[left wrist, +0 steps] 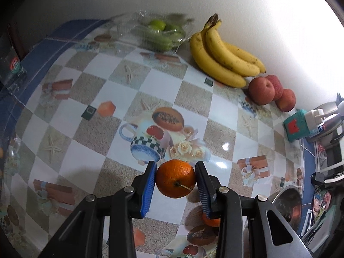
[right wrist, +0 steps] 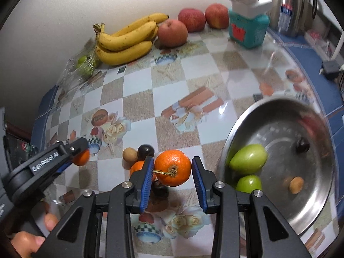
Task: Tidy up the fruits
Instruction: 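Lift both oranges and carry them toward the steel basin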
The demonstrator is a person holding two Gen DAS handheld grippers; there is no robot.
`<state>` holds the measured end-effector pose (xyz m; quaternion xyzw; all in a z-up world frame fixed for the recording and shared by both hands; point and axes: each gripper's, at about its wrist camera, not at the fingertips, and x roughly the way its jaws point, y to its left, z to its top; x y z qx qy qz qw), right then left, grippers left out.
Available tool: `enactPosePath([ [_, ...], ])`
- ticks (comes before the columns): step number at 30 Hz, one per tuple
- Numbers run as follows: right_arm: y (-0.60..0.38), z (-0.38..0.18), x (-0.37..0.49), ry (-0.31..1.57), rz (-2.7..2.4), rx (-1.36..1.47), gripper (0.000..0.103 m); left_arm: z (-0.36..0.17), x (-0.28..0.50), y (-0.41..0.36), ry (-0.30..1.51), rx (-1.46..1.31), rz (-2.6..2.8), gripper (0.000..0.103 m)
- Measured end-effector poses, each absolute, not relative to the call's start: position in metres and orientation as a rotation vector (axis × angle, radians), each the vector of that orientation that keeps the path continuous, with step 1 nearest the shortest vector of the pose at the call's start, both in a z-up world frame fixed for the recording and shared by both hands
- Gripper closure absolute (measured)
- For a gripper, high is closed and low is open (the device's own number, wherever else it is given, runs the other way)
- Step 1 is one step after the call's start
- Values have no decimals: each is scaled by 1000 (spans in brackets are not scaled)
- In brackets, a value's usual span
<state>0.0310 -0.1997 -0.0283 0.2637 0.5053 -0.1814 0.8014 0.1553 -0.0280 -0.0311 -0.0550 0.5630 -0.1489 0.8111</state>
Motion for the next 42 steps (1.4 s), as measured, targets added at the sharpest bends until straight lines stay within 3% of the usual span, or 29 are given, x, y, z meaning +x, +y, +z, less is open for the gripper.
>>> enactPosePath([
  [12, -226, -4, 9, 1005, -488, 506, 68, -11, 143, -38, 1154, -106, -361, 64],
  [25, -233, -19, 17, 1009, -377, 612, 71, -18, 137, -50, 1177, -86, -382, 64],
  [30, -230, -34, 39, 1016, -318, 654, 66, -28, 142, -44, 1209, -118, -372, 64],
  [32, -229, -39, 48, 1026, -319, 641, 57, -30, 144, -42, 1216, -131, -368, 64],
  [42, -218, -70, 80, 1116, -288, 620, 56, -39, 150, -41, 1242, -154, -362, 64],
])
